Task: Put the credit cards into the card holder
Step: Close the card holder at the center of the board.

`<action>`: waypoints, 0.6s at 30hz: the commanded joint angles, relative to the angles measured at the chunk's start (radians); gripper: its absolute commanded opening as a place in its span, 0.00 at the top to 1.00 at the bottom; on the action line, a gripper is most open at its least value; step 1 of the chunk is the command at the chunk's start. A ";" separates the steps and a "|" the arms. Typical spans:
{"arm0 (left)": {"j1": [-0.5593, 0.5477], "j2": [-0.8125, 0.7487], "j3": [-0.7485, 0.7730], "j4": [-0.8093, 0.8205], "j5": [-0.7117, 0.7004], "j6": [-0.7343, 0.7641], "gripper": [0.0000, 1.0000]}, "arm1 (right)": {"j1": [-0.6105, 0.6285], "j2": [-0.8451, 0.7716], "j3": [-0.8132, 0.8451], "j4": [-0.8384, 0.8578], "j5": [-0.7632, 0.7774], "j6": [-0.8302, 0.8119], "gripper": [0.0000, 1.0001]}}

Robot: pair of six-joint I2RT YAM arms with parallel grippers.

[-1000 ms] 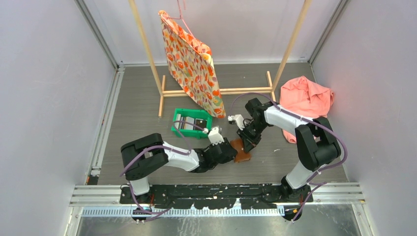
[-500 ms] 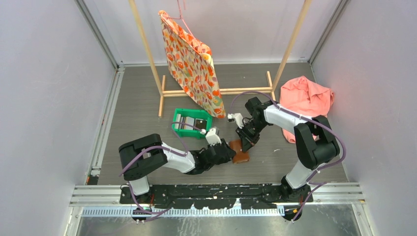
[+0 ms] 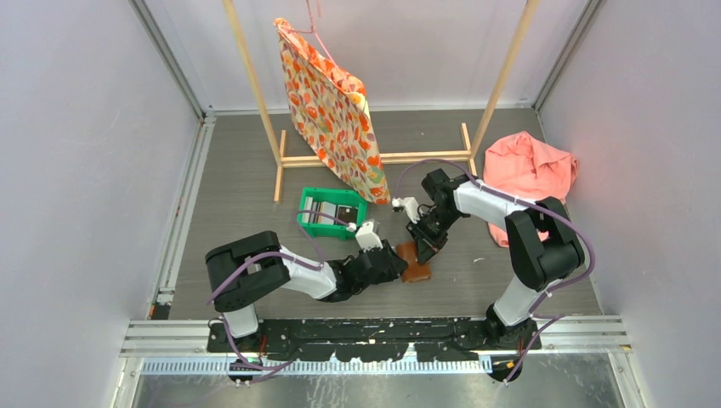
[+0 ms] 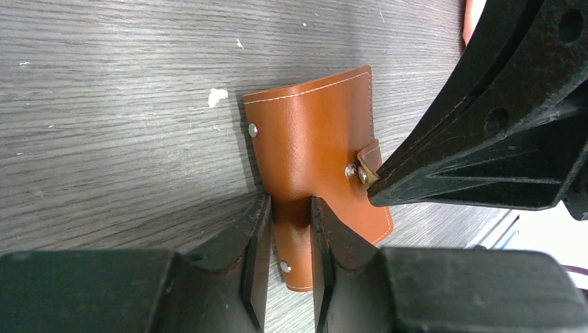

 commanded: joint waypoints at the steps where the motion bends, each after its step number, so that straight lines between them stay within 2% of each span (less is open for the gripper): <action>1: -0.008 0.030 -0.023 -0.035 0.057 0.048 0.75 | 0.009 -0.004 0.031 0.038 -0.034 0.016 0.99; 18: -0.009 0.031 -0.025 -0.025 0.060 0.050 0.75 | 0.062 0.035 0.037 0.018 0.026 0.006 0.99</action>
